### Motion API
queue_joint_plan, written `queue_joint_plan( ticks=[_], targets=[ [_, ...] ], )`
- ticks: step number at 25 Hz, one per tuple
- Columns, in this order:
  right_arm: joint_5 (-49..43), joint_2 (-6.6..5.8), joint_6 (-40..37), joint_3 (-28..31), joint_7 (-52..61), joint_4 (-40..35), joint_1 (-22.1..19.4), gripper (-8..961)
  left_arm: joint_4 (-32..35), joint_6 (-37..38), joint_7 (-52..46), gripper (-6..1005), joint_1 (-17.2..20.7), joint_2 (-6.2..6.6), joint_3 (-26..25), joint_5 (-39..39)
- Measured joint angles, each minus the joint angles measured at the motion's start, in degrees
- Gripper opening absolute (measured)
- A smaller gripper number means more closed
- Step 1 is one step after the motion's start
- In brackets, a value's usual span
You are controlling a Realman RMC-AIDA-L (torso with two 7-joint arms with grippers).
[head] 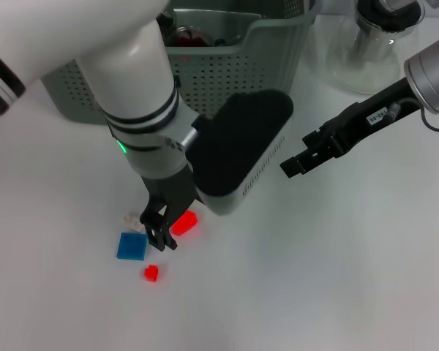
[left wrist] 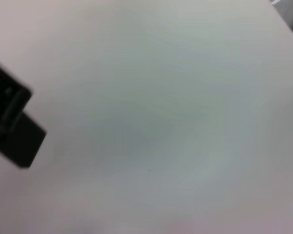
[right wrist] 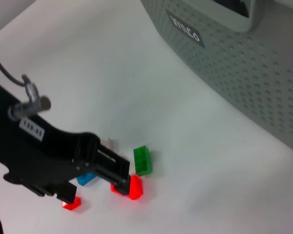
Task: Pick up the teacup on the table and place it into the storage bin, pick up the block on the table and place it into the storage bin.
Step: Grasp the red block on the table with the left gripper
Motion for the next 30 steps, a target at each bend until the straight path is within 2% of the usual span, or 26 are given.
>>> queue_joint_plan(
  ticks=[6,13,23,28,30],
  targets=[
    [0.0,0.45,0.6,0.3,0.1,0.0,-0.2,927,-5.3,-4.2,0.4,826,-1.5,-0.12,3.0,-0.1],
    [0.0,0.44,1.1,0.3,-0.3,0.0,-0.3,928,-11.8,-8.1,0.0,826,-4.4,-0.25,3.4,-0.6],
    [0.0,0.18,1.2,0.3,-0.5,0.0,-0.7,928,-13.4,-9.0,-0.2,825,-5.0,-0.33,2.9,-1.6],
    [0.0,0.2,1.2,0.3,-0.6,0.0,-0.8,928,-14.1,-9.4,-0.4,712,-4.9,-0.33,2.9,-1.6],
    [-0.1,0.22,1.2,0.3,-0.6,0.0,-0.9,927,-14.1,-9.6,-0.5,622,-4.8,-0.31,2.9,-1.5]
  ],
)
